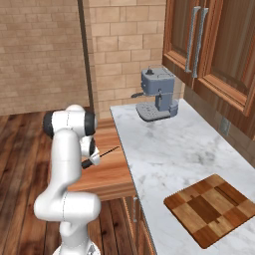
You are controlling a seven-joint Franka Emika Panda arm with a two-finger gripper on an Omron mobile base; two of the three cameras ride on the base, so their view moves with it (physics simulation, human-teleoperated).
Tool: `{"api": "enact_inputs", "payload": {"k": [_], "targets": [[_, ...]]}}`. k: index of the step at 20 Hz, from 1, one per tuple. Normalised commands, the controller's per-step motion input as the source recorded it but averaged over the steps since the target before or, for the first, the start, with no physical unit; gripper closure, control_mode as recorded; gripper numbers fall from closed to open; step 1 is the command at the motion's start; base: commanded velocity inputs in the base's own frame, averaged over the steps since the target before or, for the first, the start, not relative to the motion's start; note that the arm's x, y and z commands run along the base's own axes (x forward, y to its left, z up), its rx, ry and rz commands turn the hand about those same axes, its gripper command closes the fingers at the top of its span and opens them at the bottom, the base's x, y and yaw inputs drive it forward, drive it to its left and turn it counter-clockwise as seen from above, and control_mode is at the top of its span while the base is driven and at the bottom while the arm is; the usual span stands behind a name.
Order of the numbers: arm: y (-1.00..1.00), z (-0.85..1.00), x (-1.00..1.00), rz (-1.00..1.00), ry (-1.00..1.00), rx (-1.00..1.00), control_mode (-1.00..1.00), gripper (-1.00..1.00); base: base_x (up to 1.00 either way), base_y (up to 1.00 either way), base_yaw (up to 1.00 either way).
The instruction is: Pick up the knife from the drawer and place it on the cutting board. Then place the meat from the plate to the cutting board.
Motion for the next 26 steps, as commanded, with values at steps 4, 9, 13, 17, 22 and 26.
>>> {"api": "enact_inputs", "payload": {"k": [4,9,13,17,22,26], "targets": [[0.0,-0.2,0.09,0.01,0.0,0.0,-1.0,-1.0,0.0,0.0,0.0],[0.0,-0.27,0.07,0.0,0.02,0.0,-1.0,1.0,0.0,0.0,0.0],[0.02,-0.27,-0.01,0.0,0.03,-0.02,-1.0,1.0,0.0,0.0,0.0],[0.0,-0.04,-0.08,0.0,0.0,0.01,-1.0,1.0,0.0,0.0,0.0],[0.0,0.1,-0.23,0.0,-0.02,0.06,-1.0,1.0,0.0,0.0,0.0],[0.0,0.53,-0.2,-0.03,0.0,0.02,-1.0,1.0,0.0,0.0,0.0]]}}
